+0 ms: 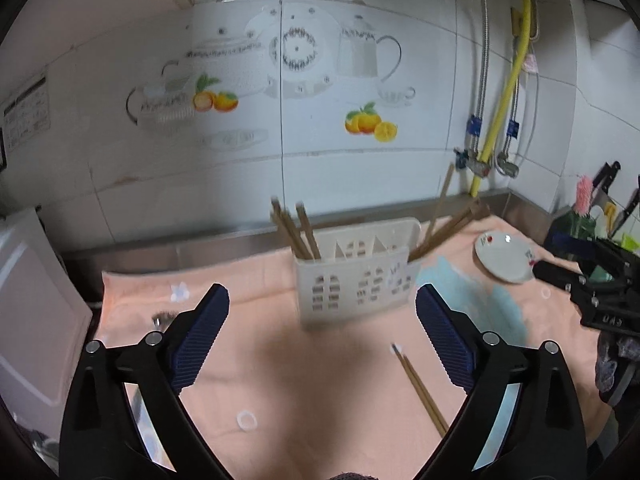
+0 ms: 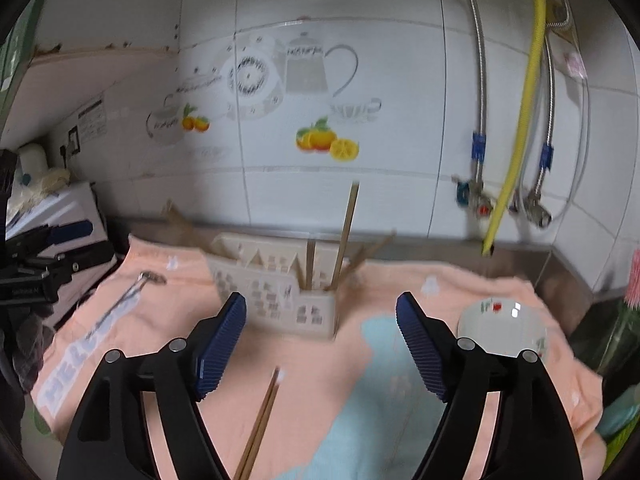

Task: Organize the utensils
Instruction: 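Move both open tools back down to the last chopsticks on the towel, then close the right tool on one chopstick while the left tool approaches the other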

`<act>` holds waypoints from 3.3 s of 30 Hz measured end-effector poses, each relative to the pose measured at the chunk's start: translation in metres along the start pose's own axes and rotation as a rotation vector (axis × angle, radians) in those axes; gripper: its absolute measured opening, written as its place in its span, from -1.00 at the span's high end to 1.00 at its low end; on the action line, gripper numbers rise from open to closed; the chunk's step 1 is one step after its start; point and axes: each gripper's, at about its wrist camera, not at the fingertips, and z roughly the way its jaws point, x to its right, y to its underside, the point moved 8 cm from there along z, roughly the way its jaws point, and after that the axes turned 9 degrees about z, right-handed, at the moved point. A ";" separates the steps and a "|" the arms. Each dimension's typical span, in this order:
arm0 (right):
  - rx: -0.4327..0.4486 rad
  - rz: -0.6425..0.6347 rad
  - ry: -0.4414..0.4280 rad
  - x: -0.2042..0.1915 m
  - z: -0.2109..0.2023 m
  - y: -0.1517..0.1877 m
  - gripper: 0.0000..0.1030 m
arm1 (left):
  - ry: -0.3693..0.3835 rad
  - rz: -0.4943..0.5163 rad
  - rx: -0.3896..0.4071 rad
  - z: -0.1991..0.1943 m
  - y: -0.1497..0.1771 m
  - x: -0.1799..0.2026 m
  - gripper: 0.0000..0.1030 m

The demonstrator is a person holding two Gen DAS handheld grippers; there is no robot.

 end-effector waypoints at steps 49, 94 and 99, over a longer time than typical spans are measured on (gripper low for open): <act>-0.360 0.058 0.060 -0.032 0.038 0.223 0.05 | -0.001 -0.124 -0.168 0.009 0.124 -0.007 -0.89; -0.309 -0.003 0.076 -0.035 0.036 0.229 0.87 | 0.016 -0.112 -0.225 0.011 0.152 0.008 -0.89; -0.289 0.005 0.067 -0.026 0.023 0.223 0.87 | 0.041 -0.086 -0.238 0.010 0.158 0.034 -0.87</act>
